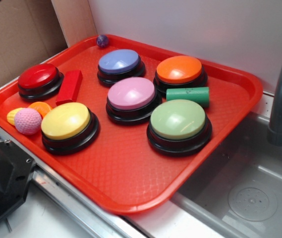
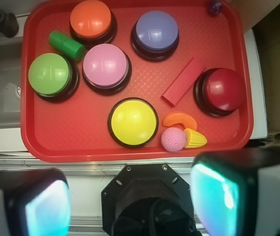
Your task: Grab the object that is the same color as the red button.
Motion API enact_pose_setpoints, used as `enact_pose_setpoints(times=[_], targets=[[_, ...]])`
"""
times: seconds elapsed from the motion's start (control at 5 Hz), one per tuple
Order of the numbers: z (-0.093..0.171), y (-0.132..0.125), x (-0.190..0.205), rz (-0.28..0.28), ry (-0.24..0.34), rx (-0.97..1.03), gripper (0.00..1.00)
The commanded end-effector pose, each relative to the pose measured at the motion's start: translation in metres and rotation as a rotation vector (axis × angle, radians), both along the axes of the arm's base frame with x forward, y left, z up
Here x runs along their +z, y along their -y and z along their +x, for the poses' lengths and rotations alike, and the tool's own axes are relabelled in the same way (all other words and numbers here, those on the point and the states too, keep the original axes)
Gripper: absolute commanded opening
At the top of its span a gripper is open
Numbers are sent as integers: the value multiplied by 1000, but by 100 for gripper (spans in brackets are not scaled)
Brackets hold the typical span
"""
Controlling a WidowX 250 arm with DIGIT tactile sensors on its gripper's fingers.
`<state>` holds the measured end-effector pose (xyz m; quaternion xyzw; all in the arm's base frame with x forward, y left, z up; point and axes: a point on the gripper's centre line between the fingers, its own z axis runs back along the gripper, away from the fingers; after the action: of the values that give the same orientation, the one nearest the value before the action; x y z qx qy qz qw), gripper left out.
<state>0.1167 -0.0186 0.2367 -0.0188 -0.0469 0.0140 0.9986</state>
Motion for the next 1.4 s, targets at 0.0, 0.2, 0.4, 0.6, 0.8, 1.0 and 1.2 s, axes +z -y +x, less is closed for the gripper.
enact_pose_setpoints(times=[0.0, 0.2, 0.4, 0.6, 0.8, 1.0, 1.2], targets=[[0, 0, 0, 0, 0, 0, 100], [15, -14, -17, -30, 17, 163, 100], [29, -29, -41, -36, 6, 351, 100], [41, -47, -62, -27, 7, 523, 100], [54, -70, -91, 4, 21, 725, 100], [66, -81, -122, 30, 42, 834, 100], [73, -88, -151, 24, 57, 824, 100]])
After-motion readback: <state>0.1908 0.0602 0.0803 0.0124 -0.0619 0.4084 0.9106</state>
